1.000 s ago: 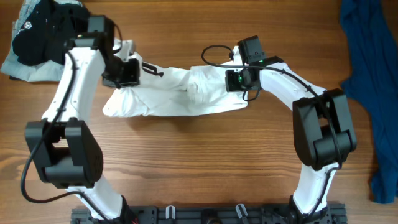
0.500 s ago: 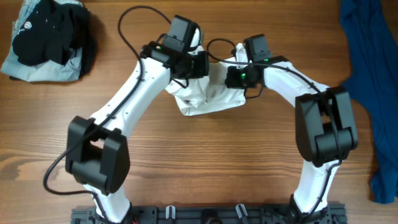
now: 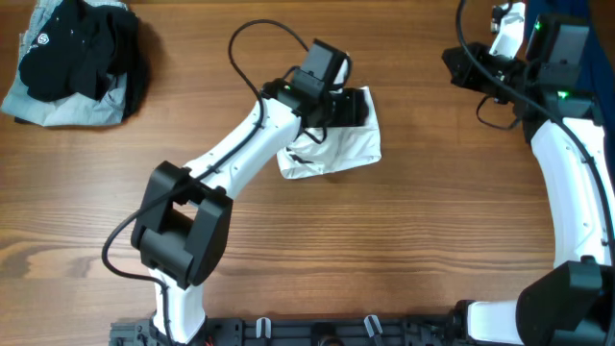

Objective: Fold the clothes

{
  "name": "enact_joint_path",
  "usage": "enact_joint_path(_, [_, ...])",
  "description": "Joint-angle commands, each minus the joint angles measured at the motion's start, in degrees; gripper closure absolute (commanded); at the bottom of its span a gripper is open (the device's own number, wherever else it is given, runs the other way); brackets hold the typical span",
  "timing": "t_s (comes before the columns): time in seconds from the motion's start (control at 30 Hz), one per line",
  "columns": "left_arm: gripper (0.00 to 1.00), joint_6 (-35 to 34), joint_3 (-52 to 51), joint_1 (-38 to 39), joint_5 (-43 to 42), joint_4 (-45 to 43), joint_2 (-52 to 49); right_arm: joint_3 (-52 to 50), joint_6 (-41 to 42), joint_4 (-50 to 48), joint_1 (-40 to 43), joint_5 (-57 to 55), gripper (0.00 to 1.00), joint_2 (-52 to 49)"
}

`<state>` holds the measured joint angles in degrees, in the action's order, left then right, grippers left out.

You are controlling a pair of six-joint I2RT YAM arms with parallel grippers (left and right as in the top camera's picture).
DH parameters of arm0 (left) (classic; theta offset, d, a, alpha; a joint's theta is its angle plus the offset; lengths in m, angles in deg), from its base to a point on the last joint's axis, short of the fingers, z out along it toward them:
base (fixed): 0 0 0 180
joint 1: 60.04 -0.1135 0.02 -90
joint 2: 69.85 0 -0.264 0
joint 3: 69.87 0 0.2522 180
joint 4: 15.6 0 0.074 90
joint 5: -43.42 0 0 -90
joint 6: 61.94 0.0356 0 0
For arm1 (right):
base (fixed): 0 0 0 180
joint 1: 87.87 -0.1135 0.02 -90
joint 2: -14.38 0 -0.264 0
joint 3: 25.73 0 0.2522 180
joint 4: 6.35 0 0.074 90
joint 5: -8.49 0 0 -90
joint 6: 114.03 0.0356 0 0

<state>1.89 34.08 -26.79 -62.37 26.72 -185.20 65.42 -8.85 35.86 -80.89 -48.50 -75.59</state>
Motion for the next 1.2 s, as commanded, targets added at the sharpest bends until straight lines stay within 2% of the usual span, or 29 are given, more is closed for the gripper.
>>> enact_joint_path(0.0, [0.00, 0.46, 0.85, 0.68, -0.68, -0.46, 0.35, -0.04, -1.14, 0.44, 0.00, 1.33, 0.96, -0.57])
enact_joint_path(0.1, [0.00, 1.07, 5.77, -2.73, -0.68, 6.84, 4.17, -0.11, -2.86, 2.10, -0.07, 1.33, 0.95, -0.57])
enact_joint_path(0.23, [0.00, 1.95, 13.81, -12.52, -0.66, 18.88, 12.24, -1.29, -5.44, 4.11, -3.04, 1.14, 0.90, -1.27])
enact_joint_path(0.27, [0.00, 1.97, 14.08, -15.32, -0.63, 19.91, 14.19, -1.29, -6.73, 4.94, -4.44, 1.09, 0.85, -1.86])
enact_joint_path(0.4, [0.00, 1.97, 14.08, -27.85, -0.66, 25.22, 18.84, -1.29, -10.14, 9.92, -13.60, -0.72, 0.46, -6.23])
enact_joint_path(0.47, [0.00, 3.15, 14.05, -31.54, -0.66, 28.44, 18.82, -1.29, -10.67, 12.13, -18.29, -3.85, 0.34, -8.37])
enact_joint_path(0.5, [0.00, 4.46, 14.05, -32.52, -0.66, 29.77, 18.60, -1.29, -10.64, 13.22, -20.31, -5.77, 0.33, -9.20])
enact_joint_path(0.63, [0.00, 6.49, 13.97, -33.38, 0.37, 32.00, 18.58, -1.29, -9.92, 18.58, -25.22, -13.94, 0.34, -10.82])
enact_joint_path(0.7, [0.00, 6.49, 13.97, -33.38, 0.46, 32.35, 18.58, -1.31, -7.45, 21.57, -25.88, -20.94, 0.38, -11.54])
enact_joint_path(0.8, [0.00, 6.49, 13.97, -33.38, 0.48, 32.35, 18.58, -1.57, -7.65, 21.92, -25.77, -22.99, 0.45, -12.63])
enact_joint_path(0.97, [0.00, 6.49, 13.94, -33.38, 0.46, 32.52, 17.81, -1.73, -7.78, 17.38, -25.77, -22.67, 0.73, -15.08])
enact_joint_path(1.07, [0.00, 6.49, 13.94, -33.38, 0.46, 32.61, 17.27, -1.73, -9.20, 16.61, -25.77, -22.12, 0.85, -15.21])
enact_joint_path(1.1, [0.00, 6.47, 13.94, -33.38, 0.46, 32.63, 16.85, -1.73, -9.64, 15.69, -25.77, -22.10, 0.86, -15.52])
enact_joint_path(1.17, [0.00, 6.47, 13.94, -33.38, 0.44, 32.63, 16.44, -1.73, -10.71, 14.73, -25.77, -21.73, 0.65, -15.74])
